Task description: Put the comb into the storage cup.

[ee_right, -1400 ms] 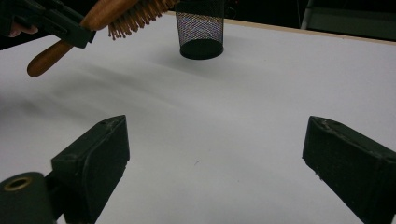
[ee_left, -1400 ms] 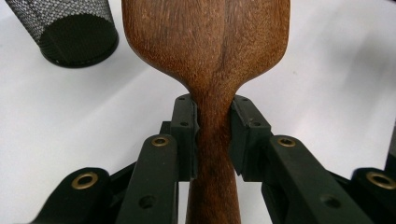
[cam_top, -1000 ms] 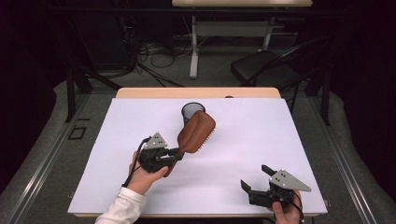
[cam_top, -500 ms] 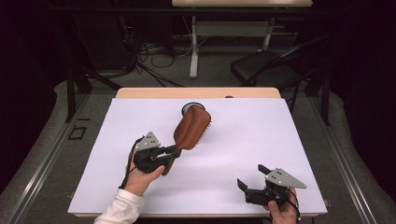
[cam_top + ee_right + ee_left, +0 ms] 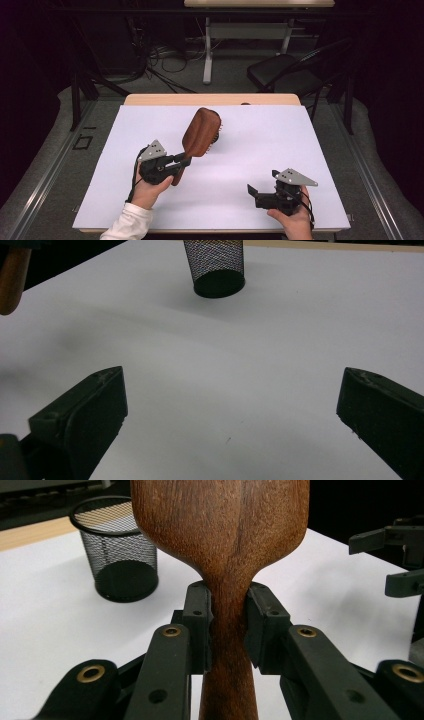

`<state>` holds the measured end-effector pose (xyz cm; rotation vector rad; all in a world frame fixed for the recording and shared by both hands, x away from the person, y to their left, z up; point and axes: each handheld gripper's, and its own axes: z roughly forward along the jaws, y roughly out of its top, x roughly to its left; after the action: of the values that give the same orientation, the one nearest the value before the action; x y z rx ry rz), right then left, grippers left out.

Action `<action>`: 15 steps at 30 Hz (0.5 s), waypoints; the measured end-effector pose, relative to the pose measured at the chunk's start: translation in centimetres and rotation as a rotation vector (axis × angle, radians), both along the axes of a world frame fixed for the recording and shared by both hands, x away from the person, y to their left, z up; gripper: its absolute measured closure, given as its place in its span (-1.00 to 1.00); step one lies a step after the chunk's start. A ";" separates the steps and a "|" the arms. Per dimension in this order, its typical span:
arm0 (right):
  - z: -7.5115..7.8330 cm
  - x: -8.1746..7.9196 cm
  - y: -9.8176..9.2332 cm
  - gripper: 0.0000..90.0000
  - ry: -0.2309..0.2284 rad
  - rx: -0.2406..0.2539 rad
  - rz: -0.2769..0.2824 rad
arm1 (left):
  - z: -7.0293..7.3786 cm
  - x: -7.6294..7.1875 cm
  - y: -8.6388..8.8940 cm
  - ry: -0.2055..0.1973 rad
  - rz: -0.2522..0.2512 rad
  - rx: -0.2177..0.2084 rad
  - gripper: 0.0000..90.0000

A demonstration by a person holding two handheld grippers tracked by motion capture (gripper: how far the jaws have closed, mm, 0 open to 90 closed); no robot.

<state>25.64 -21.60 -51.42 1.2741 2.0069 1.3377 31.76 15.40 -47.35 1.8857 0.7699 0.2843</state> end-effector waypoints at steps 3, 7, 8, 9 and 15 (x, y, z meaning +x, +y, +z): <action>0.6 0.8 0.4 -1.00 -0.003 0.010 0.002 | 0.0 0.1 0.1 0.004 0.003 -0.001 0.62; 1.7 1.7 1.1 -1.00 0.006 0.009 0.015 | 0.1 0.1 0.3 0.007 0.007 -0.005 0.62; 2.1 2.0 1.3 -1.00 0.005 0.013 0.027 | 0.1 0.1 0.3 0.008 0.006 -0.006 0.62; 2.4 2.3 1.5 -1.00 0.006 0.011 0.040 | 0.1 0.1 0.4 0.006 0.007 -0.004 0.62; 4.3 3.7 2.9 -1.00 -0.004 0.020 0.066 | 0.1 0.1 0.5 0.002 0.009 -0.002 0.62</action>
<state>29.30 -18.68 -47.13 1.2225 2.0540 1.3930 31.89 15.86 -47.23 1.8815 0.7803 0.2877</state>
